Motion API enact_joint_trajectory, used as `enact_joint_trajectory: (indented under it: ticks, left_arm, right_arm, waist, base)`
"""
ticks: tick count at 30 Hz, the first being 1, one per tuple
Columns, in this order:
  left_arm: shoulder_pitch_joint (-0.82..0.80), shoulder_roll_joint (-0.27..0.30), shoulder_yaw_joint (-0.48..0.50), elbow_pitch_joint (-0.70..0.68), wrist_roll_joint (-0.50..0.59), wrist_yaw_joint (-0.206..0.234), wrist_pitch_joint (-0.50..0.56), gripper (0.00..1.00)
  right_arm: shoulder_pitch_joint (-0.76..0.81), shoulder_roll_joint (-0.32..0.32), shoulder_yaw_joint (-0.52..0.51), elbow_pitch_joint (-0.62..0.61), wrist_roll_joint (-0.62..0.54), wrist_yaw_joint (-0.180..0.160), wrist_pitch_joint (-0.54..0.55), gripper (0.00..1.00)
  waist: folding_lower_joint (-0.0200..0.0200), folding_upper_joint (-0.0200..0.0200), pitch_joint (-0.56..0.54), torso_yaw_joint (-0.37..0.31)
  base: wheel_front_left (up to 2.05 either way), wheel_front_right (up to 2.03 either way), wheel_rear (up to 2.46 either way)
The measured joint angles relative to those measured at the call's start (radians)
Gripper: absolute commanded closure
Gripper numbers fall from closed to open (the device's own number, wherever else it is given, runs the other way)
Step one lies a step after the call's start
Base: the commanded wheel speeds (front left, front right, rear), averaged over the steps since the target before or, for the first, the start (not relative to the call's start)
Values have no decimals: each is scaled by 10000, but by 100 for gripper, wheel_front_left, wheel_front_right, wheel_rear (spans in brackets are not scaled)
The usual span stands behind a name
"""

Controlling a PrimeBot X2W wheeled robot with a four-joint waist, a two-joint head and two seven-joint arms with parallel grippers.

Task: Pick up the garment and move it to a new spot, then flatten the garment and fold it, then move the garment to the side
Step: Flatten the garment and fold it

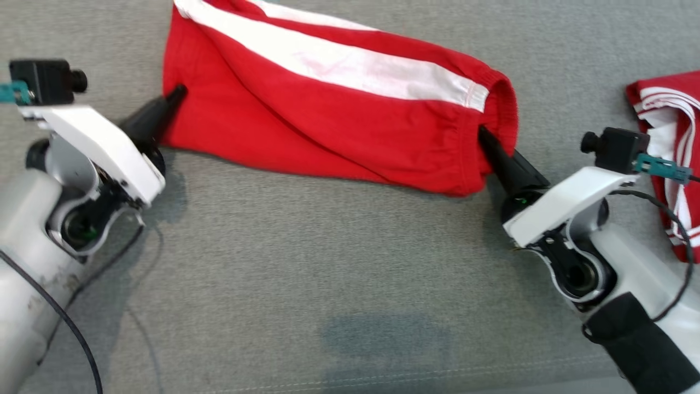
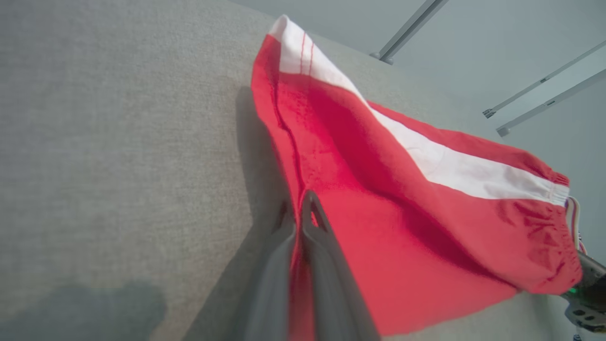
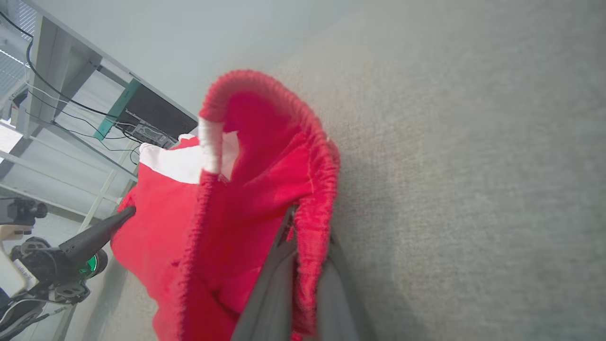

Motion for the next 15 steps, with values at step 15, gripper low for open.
enact_joint_trajectory:
  ticks: [15]
  left_arm:
    - [3458, 708, -221, -4752, 568, 1956, -1929, 100]
  right_arm:
    - [2911, -1170, -1011, -2017, 665, 0, 1264, 100]
  waist:
    - [0, 0, -956, 1055]
  base:
    - [0, 0, 0]
